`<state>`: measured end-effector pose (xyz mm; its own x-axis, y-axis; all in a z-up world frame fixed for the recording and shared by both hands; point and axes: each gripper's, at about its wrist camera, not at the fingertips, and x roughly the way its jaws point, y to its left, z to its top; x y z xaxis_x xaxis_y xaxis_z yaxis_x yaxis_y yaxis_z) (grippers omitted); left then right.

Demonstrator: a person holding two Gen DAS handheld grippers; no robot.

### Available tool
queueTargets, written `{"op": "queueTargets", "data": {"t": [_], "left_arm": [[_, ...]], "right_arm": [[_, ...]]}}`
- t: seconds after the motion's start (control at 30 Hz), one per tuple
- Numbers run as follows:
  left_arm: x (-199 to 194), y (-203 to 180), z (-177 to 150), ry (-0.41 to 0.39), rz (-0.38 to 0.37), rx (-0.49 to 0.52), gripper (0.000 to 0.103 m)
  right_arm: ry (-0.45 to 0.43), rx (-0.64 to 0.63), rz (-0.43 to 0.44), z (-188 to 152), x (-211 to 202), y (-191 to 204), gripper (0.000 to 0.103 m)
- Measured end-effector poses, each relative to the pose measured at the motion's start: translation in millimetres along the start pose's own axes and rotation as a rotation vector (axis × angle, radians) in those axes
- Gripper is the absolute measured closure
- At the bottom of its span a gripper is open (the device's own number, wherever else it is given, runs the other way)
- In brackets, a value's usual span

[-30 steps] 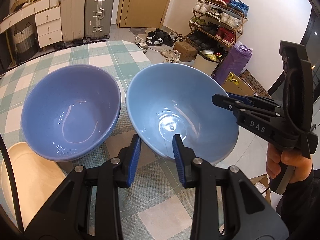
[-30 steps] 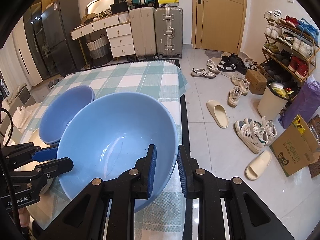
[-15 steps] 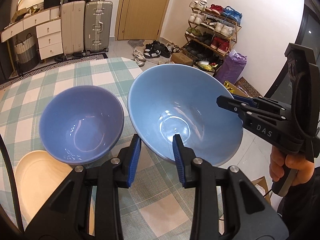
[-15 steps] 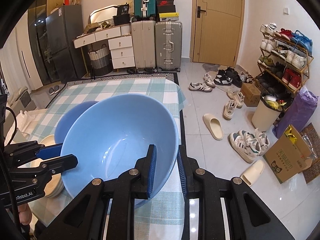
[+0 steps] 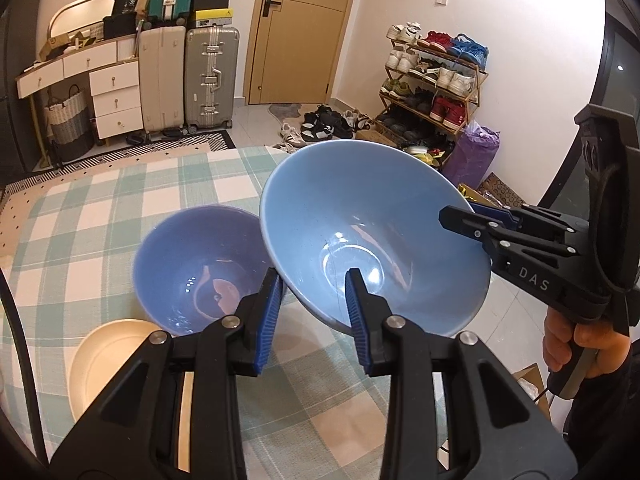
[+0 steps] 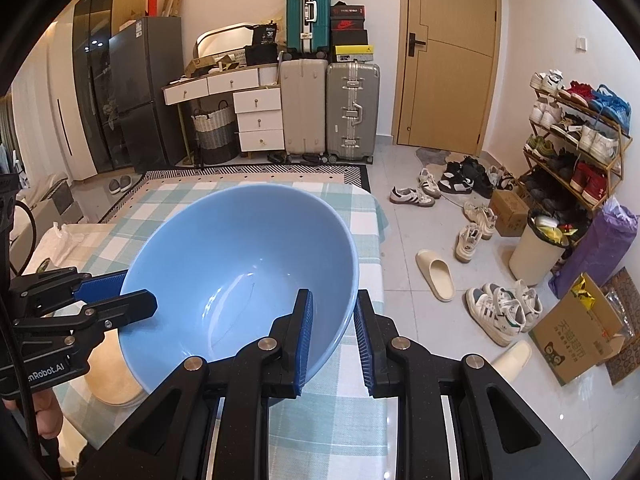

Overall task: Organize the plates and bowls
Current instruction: 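Lift the lighter blue bowl with both tools and carry it over the darker bowl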

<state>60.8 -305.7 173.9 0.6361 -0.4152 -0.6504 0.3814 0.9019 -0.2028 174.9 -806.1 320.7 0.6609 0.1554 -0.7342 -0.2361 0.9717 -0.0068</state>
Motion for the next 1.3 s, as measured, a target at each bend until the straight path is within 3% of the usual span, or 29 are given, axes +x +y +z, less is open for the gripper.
{"op": "queueTargets", "data": {"t": [0.6, 1.3], "left_arm": [[-56, 51, 11, -0.043, 0.095, -0.032, 0.074], [-16, 99, 32, -0.038, 0.18, -0.063, 0.074]], "right_arm": [[-0.03, -0.028, 0.051, 26, 9, 59, 0.081], [-0.002, -0.009, 0.089, 39, 51, 92, 0.08]]}}
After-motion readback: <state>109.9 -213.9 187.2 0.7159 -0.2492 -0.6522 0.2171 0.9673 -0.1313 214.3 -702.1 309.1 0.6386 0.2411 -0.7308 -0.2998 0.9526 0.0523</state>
